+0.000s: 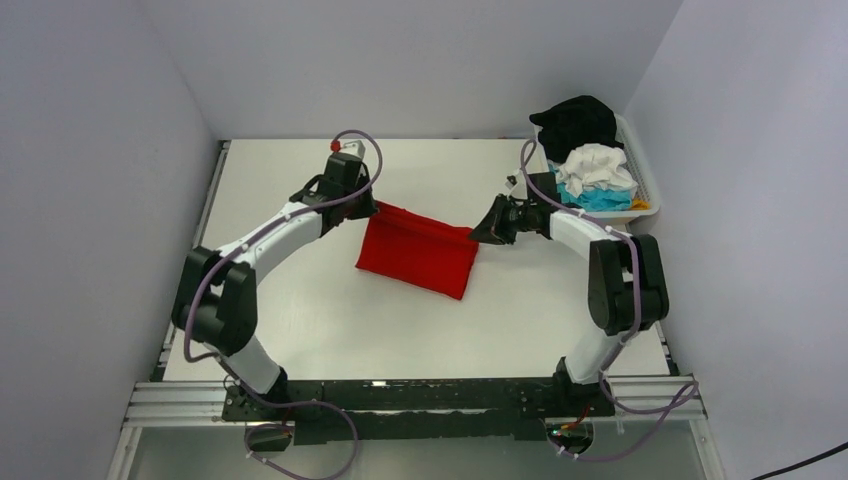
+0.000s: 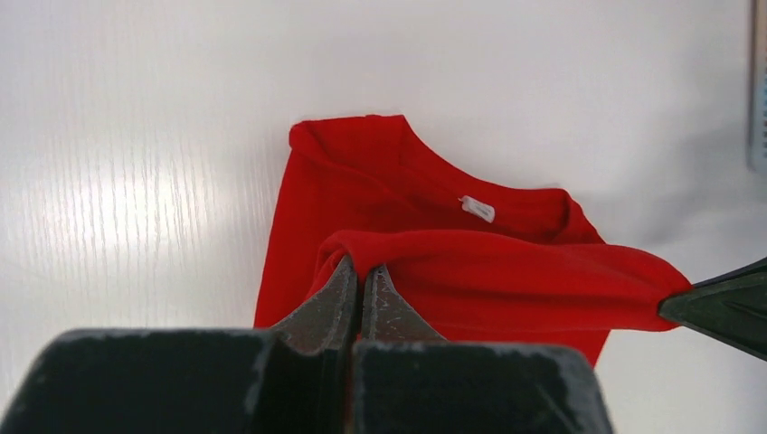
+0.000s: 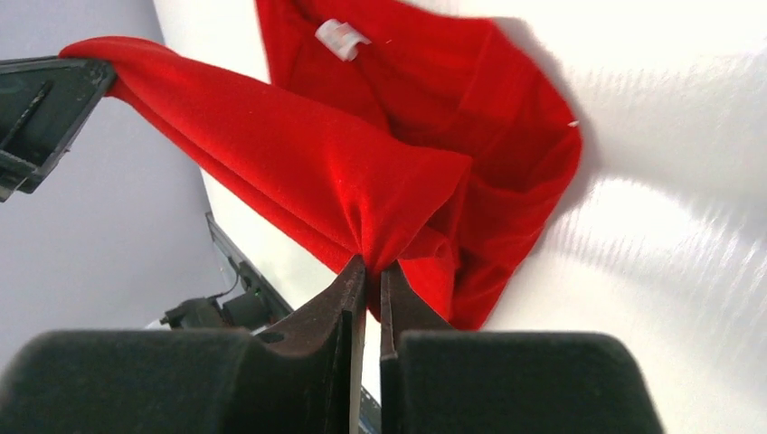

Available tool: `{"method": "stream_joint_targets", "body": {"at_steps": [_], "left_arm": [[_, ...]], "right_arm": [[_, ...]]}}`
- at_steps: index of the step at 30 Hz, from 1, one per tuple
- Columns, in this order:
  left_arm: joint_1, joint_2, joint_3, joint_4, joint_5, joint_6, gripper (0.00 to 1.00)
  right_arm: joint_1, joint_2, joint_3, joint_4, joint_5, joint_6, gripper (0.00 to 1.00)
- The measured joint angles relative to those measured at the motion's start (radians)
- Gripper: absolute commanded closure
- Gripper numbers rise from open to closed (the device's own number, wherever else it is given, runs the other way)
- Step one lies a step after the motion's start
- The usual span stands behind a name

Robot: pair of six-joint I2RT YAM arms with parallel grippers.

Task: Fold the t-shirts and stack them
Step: Fold the long partially folded tshirt into a neat square

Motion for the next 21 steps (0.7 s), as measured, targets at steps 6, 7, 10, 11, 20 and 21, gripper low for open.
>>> {"method": "stream_joint_targets", "body": {"at_steps": [6, 7, 10, 11, 20, 21], "left_arm": [[0.022, 0.138, 0.069, -0.003, 0.014, 0.014, 0.64], [0.029, 0.162, 0.085, -0.01, 0.014, 0.023, 0.46], [0.056, 0.223, 0.146, -0.045, 0.008, 0.046, 0.01], [0.063, 0.233, 0.161, -0.052, 0.007, 0.052, 0.01], [0.086, 0.172, 0.172, -0.057, 0.052, 0.106, 0.0], [0.085, 0.159, 0.165, -0.056, 0.068, 0.116, 0.01]], "right_arm": [[-0.002, 0.093, 0.039, 0.024, 0.063, 0.022, 0.54], [-0.005, 0.104, 0.05, 0.02, 0.077, 0.02, 0.34], [-0.017, 0.144, 0.105, -0.008, 0.115, 0.013, 0.01], [-0.019, 0.154, 0.128, -0.018, 0.128, 0.001, 0.0], [-0.017, 0.044, 0.087, 0.015, 0.222, -0.027, 0.0], [-0.014, 0.011, 0.06, 0.021, 0.23, -0.03, 0.0]]}}
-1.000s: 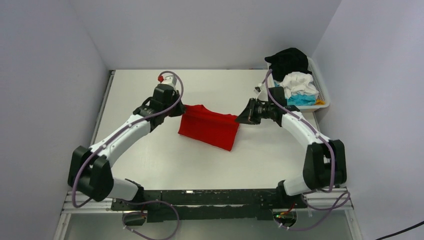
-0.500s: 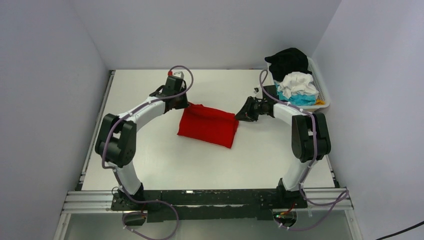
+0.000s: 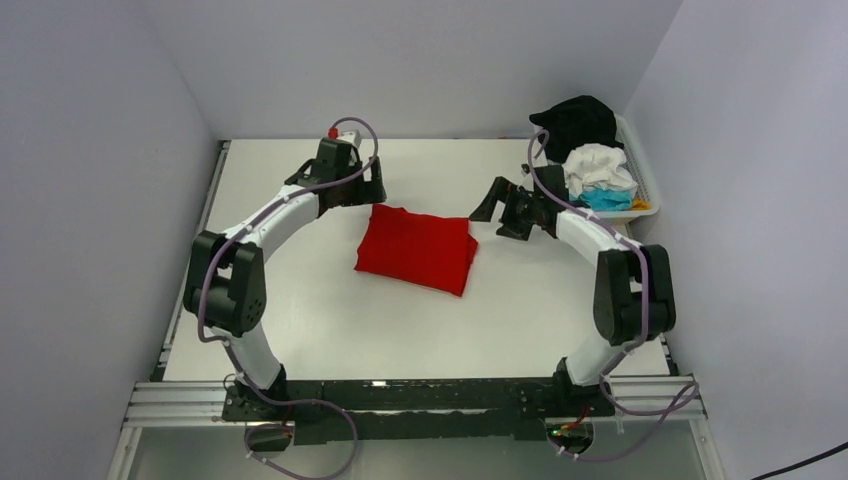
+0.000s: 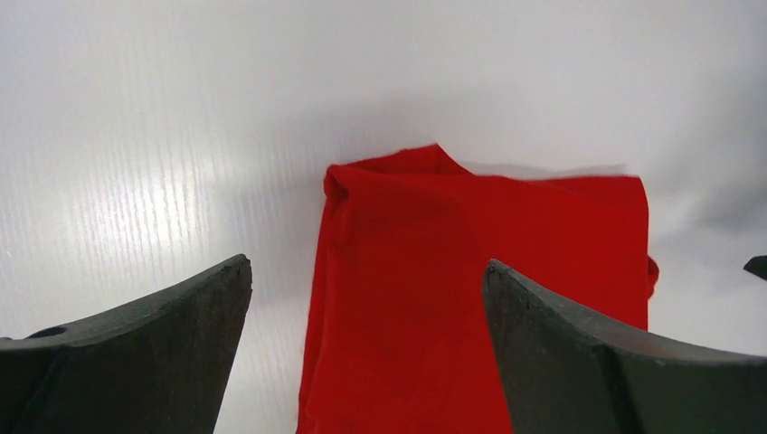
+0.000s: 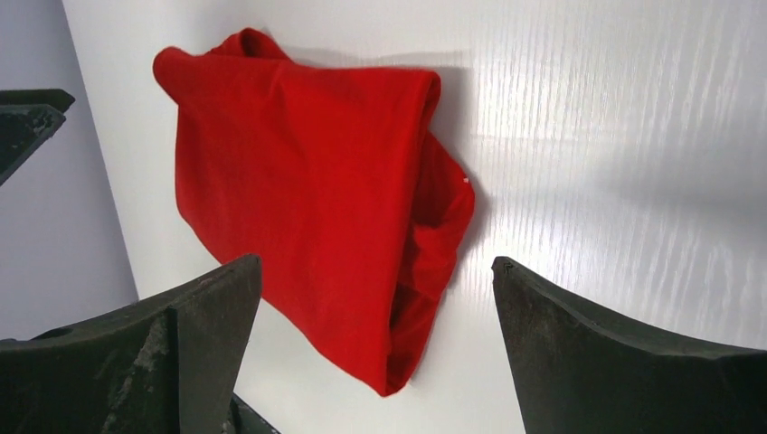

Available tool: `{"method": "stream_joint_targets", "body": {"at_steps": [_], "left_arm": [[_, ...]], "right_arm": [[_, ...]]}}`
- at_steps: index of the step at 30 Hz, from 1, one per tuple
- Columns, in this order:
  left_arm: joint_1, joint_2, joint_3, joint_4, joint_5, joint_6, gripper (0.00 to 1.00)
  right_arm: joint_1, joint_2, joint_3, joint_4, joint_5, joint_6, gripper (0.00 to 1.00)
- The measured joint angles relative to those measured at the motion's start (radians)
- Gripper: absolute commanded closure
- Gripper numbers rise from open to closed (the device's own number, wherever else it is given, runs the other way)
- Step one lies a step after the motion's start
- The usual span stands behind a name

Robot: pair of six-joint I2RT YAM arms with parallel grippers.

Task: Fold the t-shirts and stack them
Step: Put the neatly folded tshirt into the corner of the board with the left arm

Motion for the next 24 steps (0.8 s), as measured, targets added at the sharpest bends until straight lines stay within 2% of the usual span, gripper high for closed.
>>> {"method": "stream_joint_targets", "body": {"at_steps": [6, 13, 21, 24], "left_arm": [[0.004, 0.003, -0.04, -0.009, 0.097, 0.05, 0.01], [0.013, 0.11, -0.072, -0.011, 0.221, 0.072, 0.28], [0.015, 0.149, -0.132, 0.006, 0.254, 0.063, 0.45], [0.005, 0.154, -0.133, 0.019, 0.246, 0.058, 0.61]], "right_arm": [[0.014, -0.164, -0.145, 0.043, 0.039, -0.018, 0.0], [0.014, -0.272, -0.229, 0.045, 0.068, -0.044, 0.0], [0.014, -0.321, -0.248, 0.045, 0.078, -0.059, 0.0], [0.014, -0.327, -0.254, 0.041, 0.09, -0.066, 0.0]]}}
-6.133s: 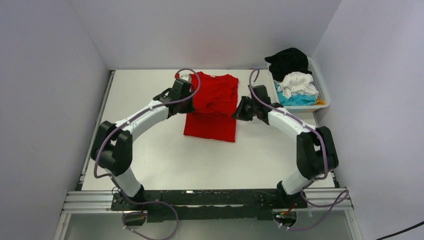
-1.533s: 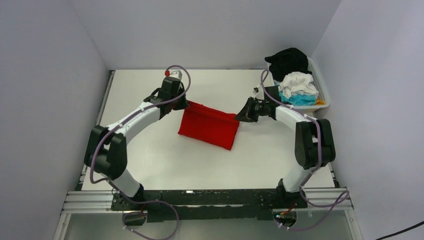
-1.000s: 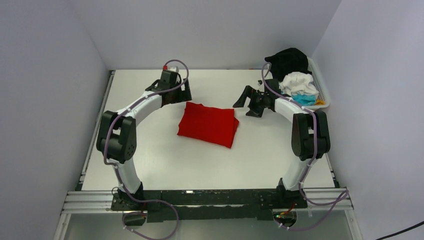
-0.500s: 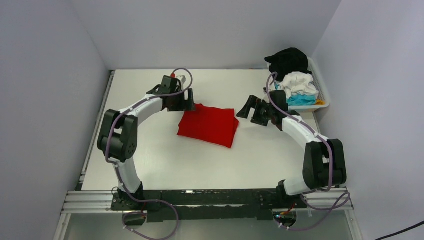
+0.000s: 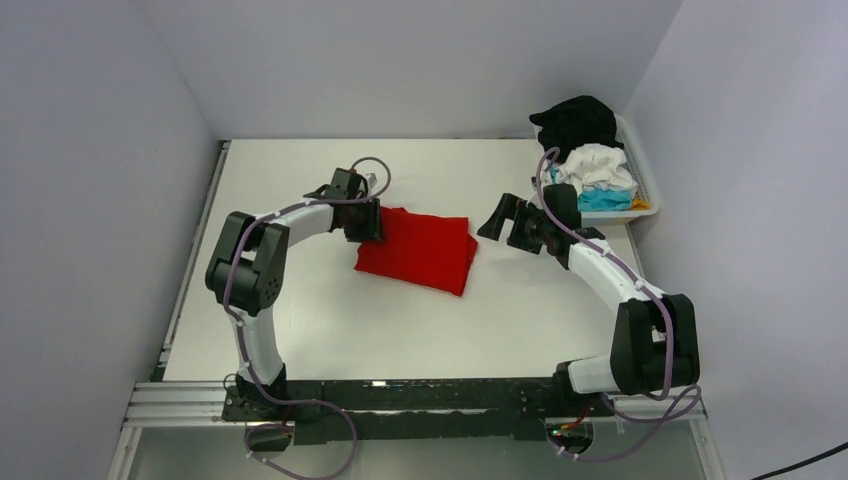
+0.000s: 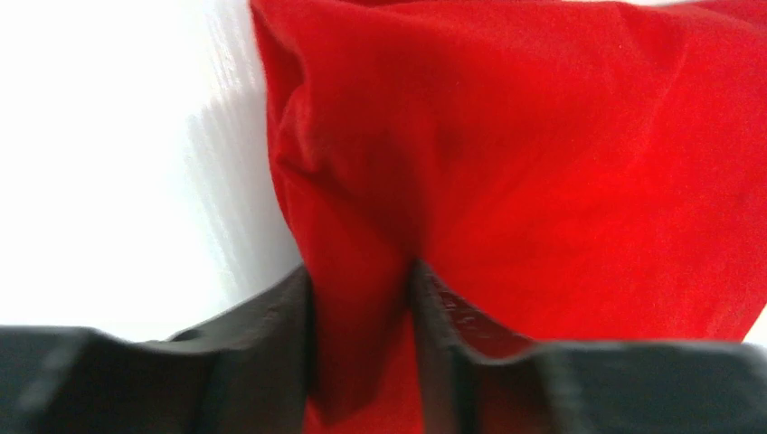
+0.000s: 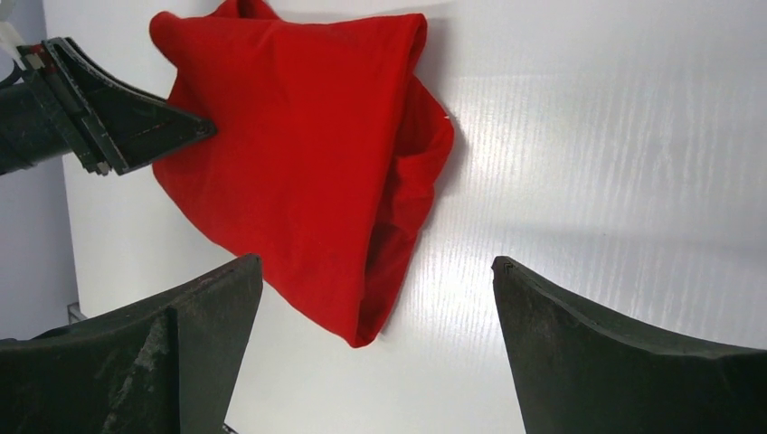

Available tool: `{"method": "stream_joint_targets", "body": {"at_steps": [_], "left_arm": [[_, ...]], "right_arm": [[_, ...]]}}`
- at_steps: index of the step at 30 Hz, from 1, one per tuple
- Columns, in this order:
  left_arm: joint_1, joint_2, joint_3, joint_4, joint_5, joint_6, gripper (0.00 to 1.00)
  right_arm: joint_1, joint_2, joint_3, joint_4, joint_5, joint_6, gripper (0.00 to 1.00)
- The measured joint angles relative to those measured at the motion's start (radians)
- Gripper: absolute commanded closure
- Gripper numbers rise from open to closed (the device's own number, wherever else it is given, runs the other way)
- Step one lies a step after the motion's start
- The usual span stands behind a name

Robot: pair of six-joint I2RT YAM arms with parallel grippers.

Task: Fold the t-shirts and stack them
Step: Put the neatly folded tshirt into the corner of the board with the left arm

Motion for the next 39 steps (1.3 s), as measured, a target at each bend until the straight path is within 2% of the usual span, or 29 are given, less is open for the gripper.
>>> {"method": "stream_joint_targets", "body": {"at_steps": [3, 5, 6, 11, 16, 19, 25, 31, 39], "left_arm": [[-0.043, 0.009, 0.005, 0.008, -0.068, -0.023, 0.8], [-0.089, 0.018, 0.015, 0.014, -0.117, -0.04, 0.97], [-0.112, 0.024, 0.026, 0.013, -0.143, -0.047, 1.0], [-0.227, 0.081, 0.145, -0.069, -0.34, -0.084, 1.0], [-0.227, 0.097, 0.205, -0.155, -0.474, -0.093, 1.0], [-0.159, 0.101, 0.249, -0.199, -0.557, -0.079, 1.0], [0.064, 0.115, 0.35, -0.207, -0.684, -0.006, 1.0], [0.284, 0.198, 0.529, -0.202, -0.684, 0.097, 1.0], [0.45, 0.309, 0.73, -0.16, -0.644, 0.251, 1.0]], "right_arm": [[0.0, -0.003, 0.0, -0.009, 0.025, -0.008, 0.0], [0.0, -0.01, 0.0, -0.011, 0.04, -0.012, 0.0], [0.0, -0.016, 0.0, -0.014, 0.051, -0.015, 0.0], [-0.002, -0.039, 0.0, -0.027, 0.09, -0.03, 0.0], [-0.002, -0.045, 0.0, -0.035, 0.119, -0.044, 0.0], [-0.002, -0.045, 0.0, -0.038, 0.134, -0.053, 0.0], [-0.003, -0.045, 0.0, -0.038, 0.153, -0.074, 0.0], [-0.004, -0.047, 0.0, -0.047, 0.198, -0.096, 0.0], [-0.004, -0.05, 0.0, -0.058, 0.24, -0.102, 0.0]]}}
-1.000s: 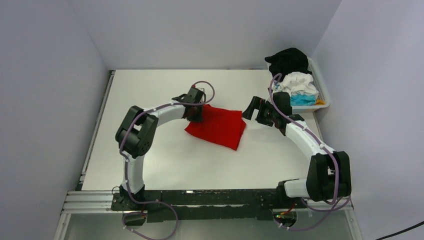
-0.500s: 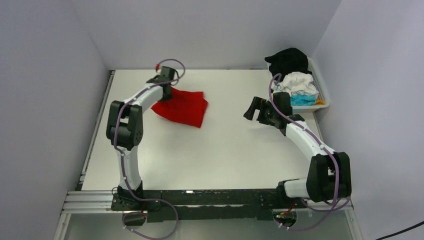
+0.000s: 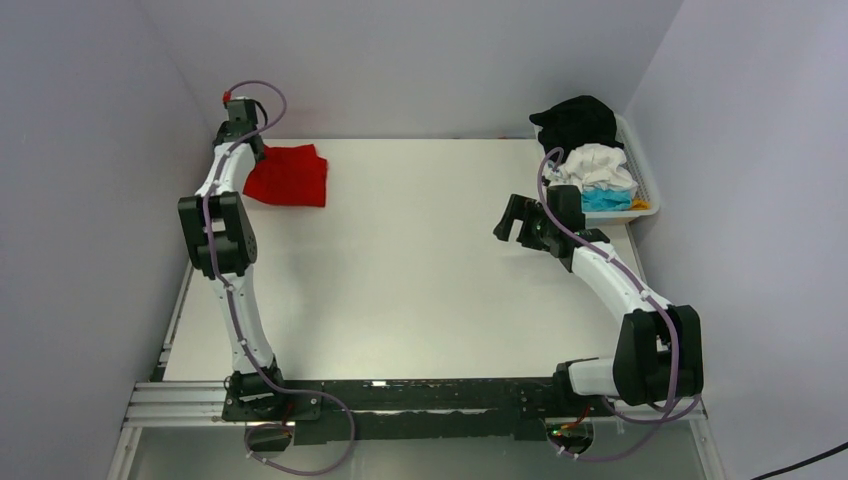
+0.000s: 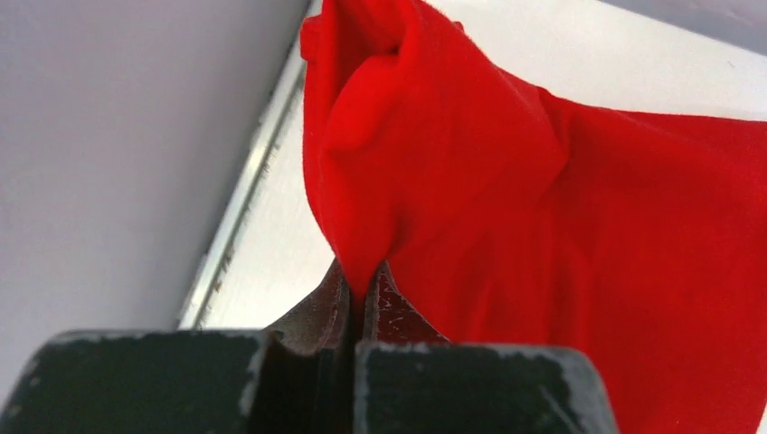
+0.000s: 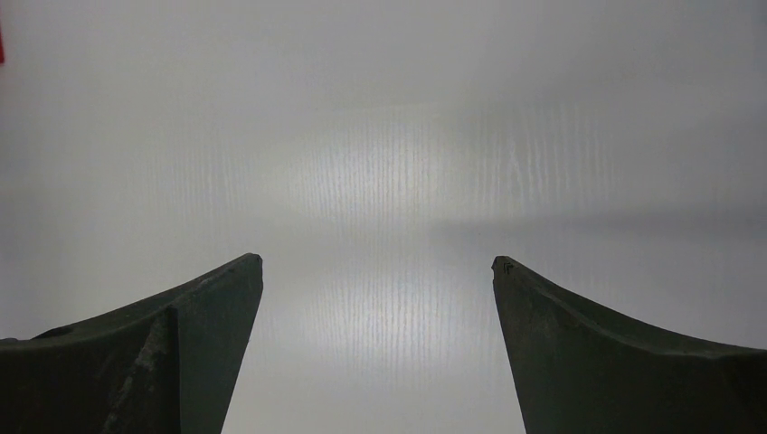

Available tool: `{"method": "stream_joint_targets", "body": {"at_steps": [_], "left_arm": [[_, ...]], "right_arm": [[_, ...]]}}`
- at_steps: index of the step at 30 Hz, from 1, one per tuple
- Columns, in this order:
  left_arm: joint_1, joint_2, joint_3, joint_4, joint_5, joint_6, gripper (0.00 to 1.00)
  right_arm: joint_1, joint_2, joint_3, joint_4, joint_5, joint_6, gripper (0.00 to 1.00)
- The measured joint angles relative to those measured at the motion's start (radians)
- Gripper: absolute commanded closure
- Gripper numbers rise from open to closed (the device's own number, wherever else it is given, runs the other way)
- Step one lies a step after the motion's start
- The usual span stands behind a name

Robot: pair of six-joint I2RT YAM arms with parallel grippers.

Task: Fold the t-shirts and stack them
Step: Put the neatly folded tshirt into the corner of the board with the left arm, then reset both arms

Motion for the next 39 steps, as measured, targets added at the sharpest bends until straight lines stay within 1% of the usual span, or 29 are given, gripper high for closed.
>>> {"method": "stream_joint_targets", "body": {"at_steps": [5, 7, 9, 11, 16, 19, 21, 22, 23, 25, 28, 30, 32, 33, 34, 36, 39], "left_arm": [[0.058, 0.095, 0.115, 0.025, 0.03, 0.097, 1.0], [0.07, 0.133, 0.158, 0.034, 0.05, 0.127, 0.98], [0.077, 0.154, 0.18, 0.049, 0.068, 0.158, 0.95], [0.08, 0.173, 0.199, 0.056, 0.082, 0.182, 0.94], [0.093, 0.228, 0.287, 0.068, 0.124, 0.204, 0.89], [0.101, 0.232, 0.289, 0.073, 0.148, 0.204, 0.89], [0.106, 0.232, 0.289, 0.072, 0.159, 0.198, 0.87], [0.108, 0.232, 0.289, 0.072, 0.164, 0.197, 0.82], [0.109, 0.232, 0.288, 0.073, 0.167, 0.196, 0.74], [0.11, 0.232, 0.284, 0.077, 0.17, 0.192, 0.42], [0.112, 0.232, 0.282, 0.082, 0.171, 0.192, 0.33], [0.112, 0.232, 0.282, 0.084, 0.171, 0.185, 0.23], [0.111, 0.231, 0.282, 0.084, 0.168, 0.184, 0.15], [0.111, 0.229, 0.282, 0.081, 0.166, 0.182, 0.07], [0.109, 0.22, 0.277, 0.08, 0.161, 0.18, 0.01], [0.105, 0.188, 0.253, 0.077, 0.153, 0.184, 0.01], [0.085, 0.08, 0.191, 0.06, 0.135, 0.177, 0.01]], "right_arm": [[0.0, 0.0, 0.0, -0.001, 0.015, 0.0, 0.0], [0.0, -0.002, 0.0, -0.002, 0.024, -0.001, 0.0], [0.0, -0.006, 0.0, -0.002, 0.031, -0.004, 0.0], [0.0, -0.014, 0.0, -0.003, 0.036, -0.01, 0.0], [0.0, -0.032, 0.0, -0.003, 0.05, -0.016, 0.0], [0.0, -0.034, 0.0, -0.004, 0.056, -0.018, 0.0], [0.0, -0.034, 0.0, -0.007, 0.056, -0.018, 0.0], [0.0, -0.035, 0.0, -0.01, 0.057, -0.018, 0.0], [0.0, -0.035, 0.0, -0.011, 0.058, -0.018, 0.0], [0.0, -0.04, 0.0, -0.013, 0.06, -0.019, 0.0], [0.0, -0.047, 0.0, -0.016, 0.064, -0.019, 0.0], [0.0, -0.048, 0.0, -0.018, 0.072, -0.019, 0.0], [0.0, -0.049, 0.0, -0.021, 0.082, -0.019, 0.0], [-0.001, -0.051, 0.0, -0.024, 0.084, -0.019, 0.0], [-0.001, -0.056, 0.0, -0.027, 0.087, -0.019, 0.0], [-0.001, -0.071, 0.0, -0.027, 0.09, -0.019, 0.0], [-0.001, -0.098, 0.0, -0.027, 0.105, -0.018, 0.0]]}}
